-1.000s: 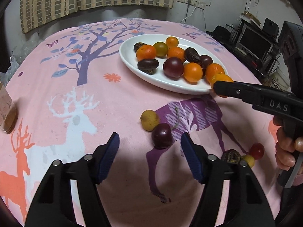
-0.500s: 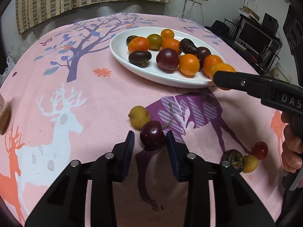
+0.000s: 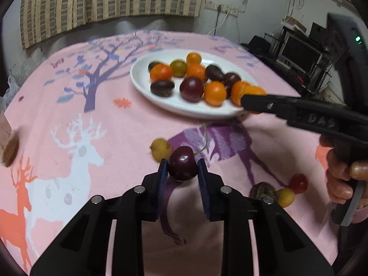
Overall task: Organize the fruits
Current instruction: 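Lower both fruits onto the white plate and open both tools, then grasp a red tomato with the right tool while the left tool grasps a yellow-green fruit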
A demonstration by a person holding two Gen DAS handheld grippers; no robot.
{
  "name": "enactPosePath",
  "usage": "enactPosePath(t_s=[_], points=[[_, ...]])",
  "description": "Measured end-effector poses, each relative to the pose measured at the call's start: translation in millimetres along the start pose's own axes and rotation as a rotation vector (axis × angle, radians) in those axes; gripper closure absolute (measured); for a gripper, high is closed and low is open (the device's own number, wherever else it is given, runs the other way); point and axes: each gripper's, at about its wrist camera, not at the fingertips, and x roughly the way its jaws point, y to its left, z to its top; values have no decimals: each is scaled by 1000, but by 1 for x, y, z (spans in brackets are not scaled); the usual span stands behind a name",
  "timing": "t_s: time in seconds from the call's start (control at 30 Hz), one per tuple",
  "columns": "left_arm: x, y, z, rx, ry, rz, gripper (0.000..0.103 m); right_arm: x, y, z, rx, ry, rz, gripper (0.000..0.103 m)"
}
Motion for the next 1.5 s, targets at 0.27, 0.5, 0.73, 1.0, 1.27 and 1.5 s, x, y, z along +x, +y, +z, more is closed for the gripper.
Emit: enactPosePath(t_s=[0.27, 0.5, 0.73, 1.0, 1.27, 1.5], points=[[-7, -5, 75, 94, -140, 1, 77, -7, -17, 18, 11, -127, -40, 67], [67, -3, 145, 88, -78, 73, 33, 20, -53, 43, 77, -138, -43, 47], [31, 4, 125, 77, -135, 133, 5, -1, -56, 40, 92, -179, -41, 38], [-12, 29, 52, 15, -148, 143, 5, -9, -49, 22, 100, -159, -34, 36], [-5, 51, 29, -8, -59, 180, 5, -45, -67, -33, 261, -191, -12, 36], [-28, 83, 34, -139, -90, 144, 5, -58, -58, -89, 285, -69, 16, 40]])
